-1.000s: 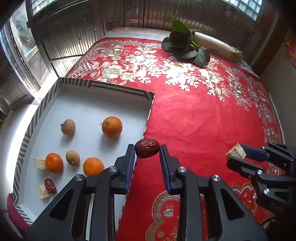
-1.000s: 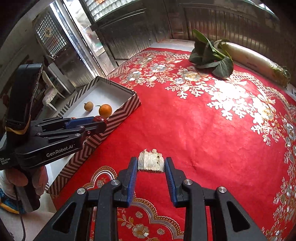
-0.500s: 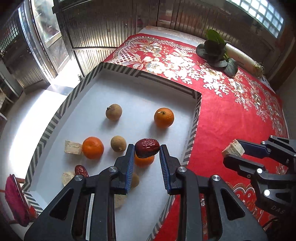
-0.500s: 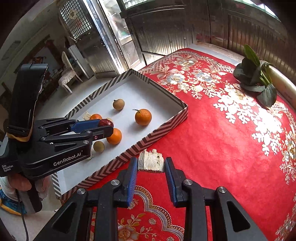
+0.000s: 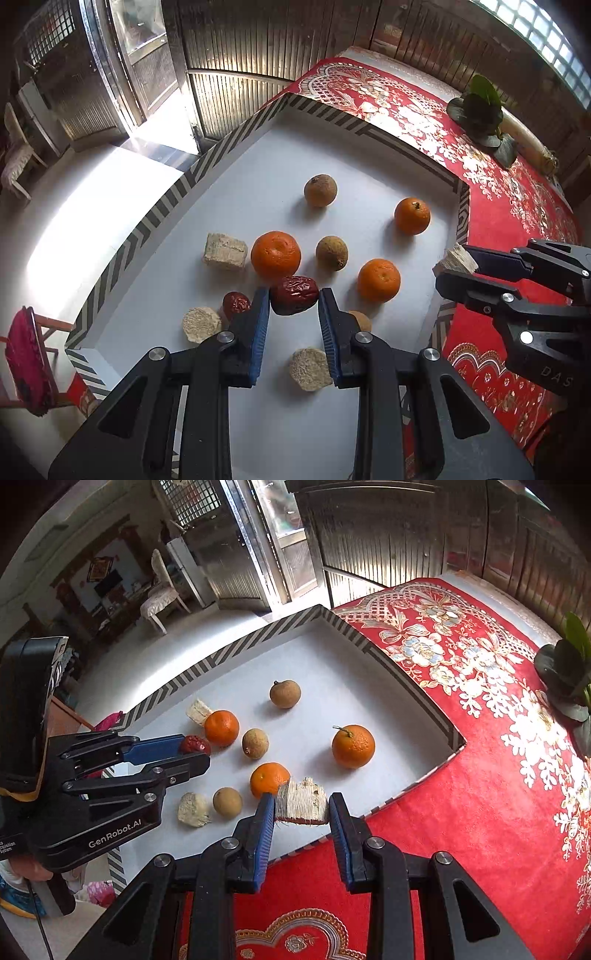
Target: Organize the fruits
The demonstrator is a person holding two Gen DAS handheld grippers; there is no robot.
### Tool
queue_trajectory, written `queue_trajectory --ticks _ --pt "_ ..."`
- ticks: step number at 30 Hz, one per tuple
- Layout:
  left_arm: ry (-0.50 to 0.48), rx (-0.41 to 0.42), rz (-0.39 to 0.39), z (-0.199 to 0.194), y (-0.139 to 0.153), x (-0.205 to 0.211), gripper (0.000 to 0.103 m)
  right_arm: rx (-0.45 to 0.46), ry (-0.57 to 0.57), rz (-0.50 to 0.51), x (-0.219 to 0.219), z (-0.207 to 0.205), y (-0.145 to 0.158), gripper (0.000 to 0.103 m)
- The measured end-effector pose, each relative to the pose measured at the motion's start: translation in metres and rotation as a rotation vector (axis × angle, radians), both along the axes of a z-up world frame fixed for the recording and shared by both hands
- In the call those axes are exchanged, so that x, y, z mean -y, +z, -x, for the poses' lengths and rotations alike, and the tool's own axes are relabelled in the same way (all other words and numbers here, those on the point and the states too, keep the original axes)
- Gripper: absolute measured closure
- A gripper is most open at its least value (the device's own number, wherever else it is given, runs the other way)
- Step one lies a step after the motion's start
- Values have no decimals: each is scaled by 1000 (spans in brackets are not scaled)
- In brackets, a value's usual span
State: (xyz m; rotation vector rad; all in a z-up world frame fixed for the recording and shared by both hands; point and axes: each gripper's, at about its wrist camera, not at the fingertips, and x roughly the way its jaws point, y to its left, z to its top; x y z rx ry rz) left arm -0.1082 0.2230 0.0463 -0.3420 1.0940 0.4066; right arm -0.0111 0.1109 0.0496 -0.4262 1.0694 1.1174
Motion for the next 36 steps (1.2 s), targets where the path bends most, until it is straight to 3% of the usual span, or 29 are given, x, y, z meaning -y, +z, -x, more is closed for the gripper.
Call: queue_trajectory --ticks 12,25,26,30,36 --pt "22 -11 15 5 -11 -8 77 -22 -52 29 -29 -13 -21 74" --pt "19 -20 2 0 -11 -7 76 -25 -82 22 -32 -13 -18 72" --pt "20 -24 -5 0 -11 -6 75 -25 -83 18 -30 -12 -16 72" --pt "25 -10 -24 1 -7 -5 56 -21 -98 -1 -20 -8 -10 72" --pt "22 28 -48 1 6 -3 56 -6 -137 -33 -4 -3 4 69"
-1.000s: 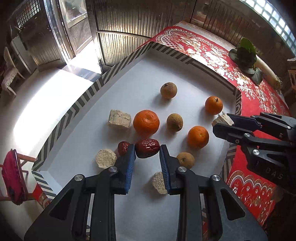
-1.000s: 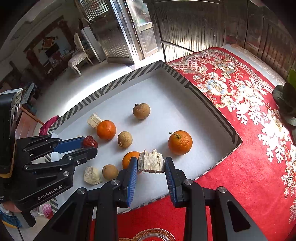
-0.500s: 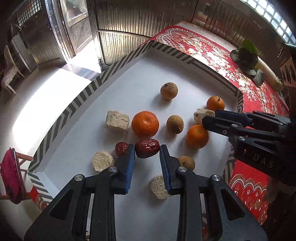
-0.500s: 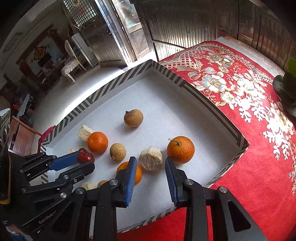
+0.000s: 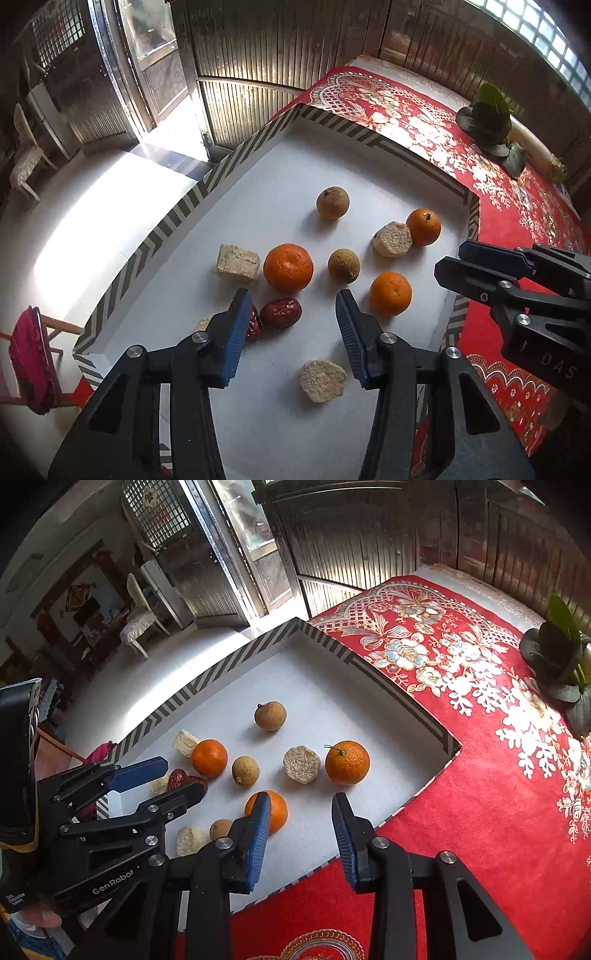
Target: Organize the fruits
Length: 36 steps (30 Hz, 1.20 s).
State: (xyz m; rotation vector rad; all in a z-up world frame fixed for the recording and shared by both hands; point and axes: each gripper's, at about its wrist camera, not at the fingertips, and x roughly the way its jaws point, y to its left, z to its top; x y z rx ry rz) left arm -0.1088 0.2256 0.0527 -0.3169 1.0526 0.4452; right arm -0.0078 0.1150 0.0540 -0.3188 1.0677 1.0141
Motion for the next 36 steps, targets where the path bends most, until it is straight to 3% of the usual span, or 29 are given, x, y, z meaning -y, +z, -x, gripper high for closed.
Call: queue_trajectory --ticks 21,36 --pt "-45 119 -187 13 62 21 56 81 -41 -40 35 14 33 64" --pt "-17 136 -159 30 66 16 56 92 -4 -29 24 31 36 64"
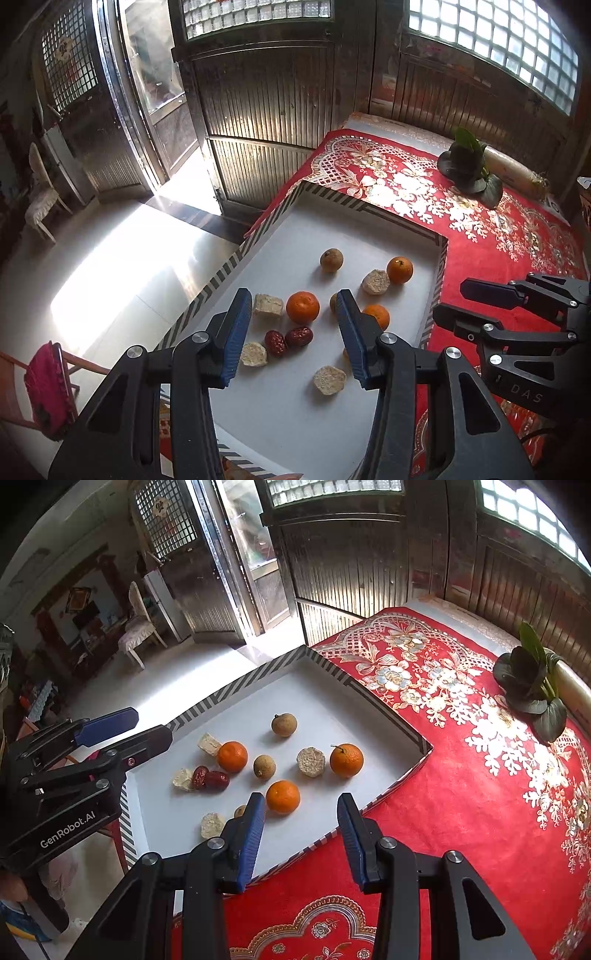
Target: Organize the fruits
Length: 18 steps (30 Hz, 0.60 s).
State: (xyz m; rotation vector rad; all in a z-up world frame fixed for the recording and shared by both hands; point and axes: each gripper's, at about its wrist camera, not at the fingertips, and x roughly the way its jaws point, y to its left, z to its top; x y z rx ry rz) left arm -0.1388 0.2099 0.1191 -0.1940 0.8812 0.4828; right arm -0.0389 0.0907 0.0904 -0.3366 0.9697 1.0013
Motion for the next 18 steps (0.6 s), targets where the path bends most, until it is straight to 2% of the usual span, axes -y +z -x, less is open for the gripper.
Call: queue_trajectory --ticks 18 --pt "4 0 5 7 1 -1 56 -4 21 20 -4 6 -3 64"
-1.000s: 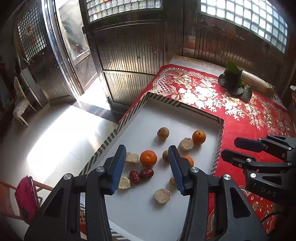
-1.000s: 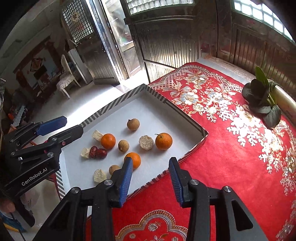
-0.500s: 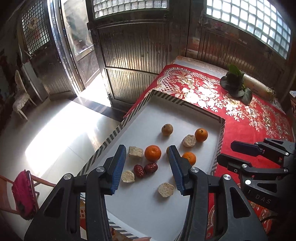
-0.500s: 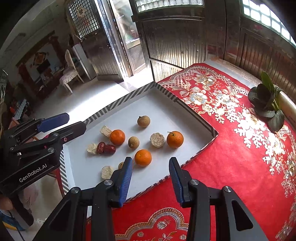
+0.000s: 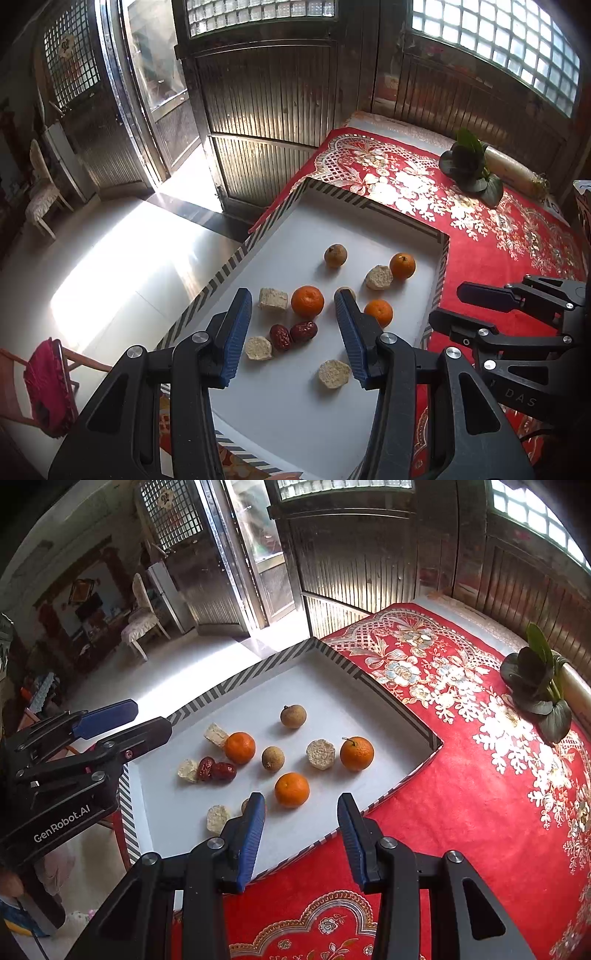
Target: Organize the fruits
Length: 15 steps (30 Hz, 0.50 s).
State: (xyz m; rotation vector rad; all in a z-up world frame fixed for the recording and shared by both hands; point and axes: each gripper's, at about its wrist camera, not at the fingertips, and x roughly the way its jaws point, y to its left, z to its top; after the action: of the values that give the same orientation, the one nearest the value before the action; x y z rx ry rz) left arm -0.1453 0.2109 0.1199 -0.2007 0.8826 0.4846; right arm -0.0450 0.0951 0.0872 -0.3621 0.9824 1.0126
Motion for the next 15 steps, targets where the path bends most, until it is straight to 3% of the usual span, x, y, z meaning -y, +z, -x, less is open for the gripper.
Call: queue_trajectory --ticks 15 --pt "-2 -4 -1 0 -1 1 56 -12 9 16 -1 0 -6 64"
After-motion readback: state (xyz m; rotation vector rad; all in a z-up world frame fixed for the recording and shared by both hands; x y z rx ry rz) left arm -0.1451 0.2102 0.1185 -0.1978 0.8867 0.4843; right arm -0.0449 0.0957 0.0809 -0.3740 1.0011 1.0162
